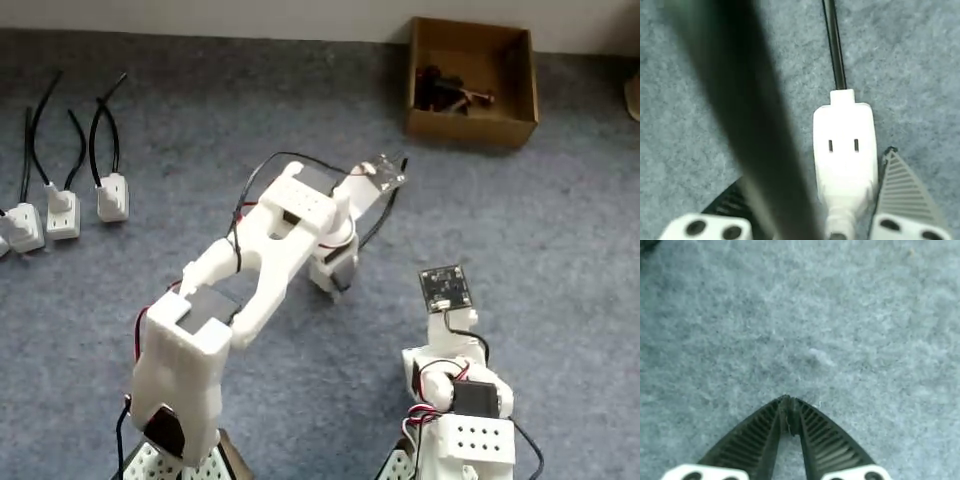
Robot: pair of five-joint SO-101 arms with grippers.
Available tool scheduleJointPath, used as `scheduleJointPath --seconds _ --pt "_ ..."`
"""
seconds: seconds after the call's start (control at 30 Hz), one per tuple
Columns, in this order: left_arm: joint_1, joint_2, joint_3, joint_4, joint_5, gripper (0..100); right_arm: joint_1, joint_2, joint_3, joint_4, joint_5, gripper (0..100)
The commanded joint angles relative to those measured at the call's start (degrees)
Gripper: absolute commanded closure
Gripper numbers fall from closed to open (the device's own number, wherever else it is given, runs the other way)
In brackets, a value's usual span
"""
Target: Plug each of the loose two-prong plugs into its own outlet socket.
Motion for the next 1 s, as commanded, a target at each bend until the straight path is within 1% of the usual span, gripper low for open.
scheduleJointPath --seconds 0.0,0.13,0.4,0.5,0.7,0.9,0.97 --pt "-1.0 -0.2 -3.2 -0.4 -0.2 77 0.7 0.0 0.5 0.2 -0.6 99.2" --pt "-1.0 -0.3 -3.2 -0.4 -0.2 86 0.7 0.0 0.5 0.1 -0.6 99.2" --pt "-1.1 -0.3 -3.2 -0.4 -0.2 100 0.7 0.0 0.5 0.1 -0.6 99.2" --pt "-2.8 -0.3 -3.2 -0.7 -0.2 99 0.7 0.0 0.6 0.1 -0.6 99.2" --pt "-8.7 -0.4 -5.6 0.6 -0.1 99 0.7 0.0 0.6 0.0 -0.6 99.2" --pt "-14.5 -0.4 -17.7 11.5 -0.1 99 0.7 0.0 0.6 0.0 -0.6 99.2" --pt "-17.4 -0.4 -21.8 13.8 -0.1 99 0.7 0.0 0.6 0.0 -0.6 99.2"
